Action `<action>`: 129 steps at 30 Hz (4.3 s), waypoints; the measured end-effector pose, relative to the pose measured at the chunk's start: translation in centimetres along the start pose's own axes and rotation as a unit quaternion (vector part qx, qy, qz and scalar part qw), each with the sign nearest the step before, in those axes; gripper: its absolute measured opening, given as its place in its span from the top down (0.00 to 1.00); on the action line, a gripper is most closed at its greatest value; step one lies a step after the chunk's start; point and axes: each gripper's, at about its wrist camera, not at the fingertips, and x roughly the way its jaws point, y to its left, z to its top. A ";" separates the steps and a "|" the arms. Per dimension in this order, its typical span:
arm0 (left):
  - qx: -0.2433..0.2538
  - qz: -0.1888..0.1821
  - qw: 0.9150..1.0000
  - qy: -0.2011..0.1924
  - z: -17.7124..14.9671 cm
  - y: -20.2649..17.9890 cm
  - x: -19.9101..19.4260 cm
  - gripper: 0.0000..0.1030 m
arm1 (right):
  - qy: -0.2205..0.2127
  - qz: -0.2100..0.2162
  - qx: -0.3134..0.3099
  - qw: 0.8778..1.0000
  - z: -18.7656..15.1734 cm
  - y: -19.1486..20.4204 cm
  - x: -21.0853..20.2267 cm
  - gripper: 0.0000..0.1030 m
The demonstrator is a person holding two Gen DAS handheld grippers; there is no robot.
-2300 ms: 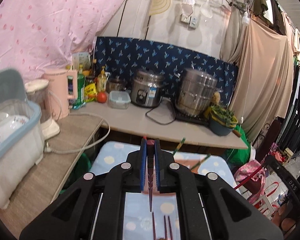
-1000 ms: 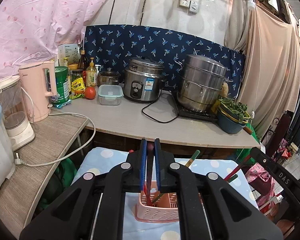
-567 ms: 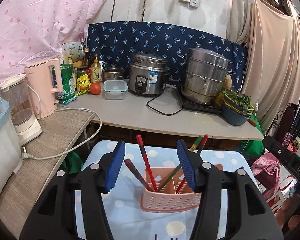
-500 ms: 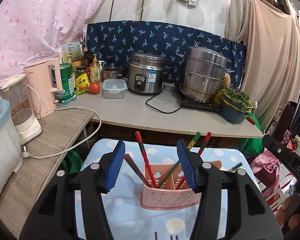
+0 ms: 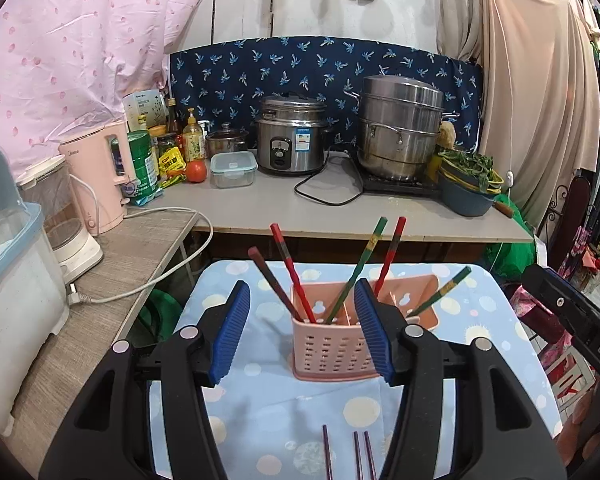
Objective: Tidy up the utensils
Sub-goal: 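Move both open tools back down to the remaining chopsticks, then grasp a dark red chopstick with the right tool, then grasp another dark red chopstick with the left tool, then lift both chopsticks up over the pink holder with both tools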
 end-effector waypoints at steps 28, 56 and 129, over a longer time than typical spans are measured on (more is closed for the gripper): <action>0.010 0.025 0.993 0.115 -15.9 1.7 -4.3 0.42 | 0.155 -0.043 -0.088 0.983 -17.7 1.8 -6.8 0.57; -0.012 0.017 0.976 0.216 -26.3 3.2 -4.3 0.42 | 0.242 -0.042 -0.104 0.964 -28.1 3.8 -6.2 0.77; -0.008 -0.030 0.981 0.194 -23.3 0.7 -6.8 0.93 | 0.167 -0.050 -0.048 0.984 -22.0 0.9 -10.4 0.93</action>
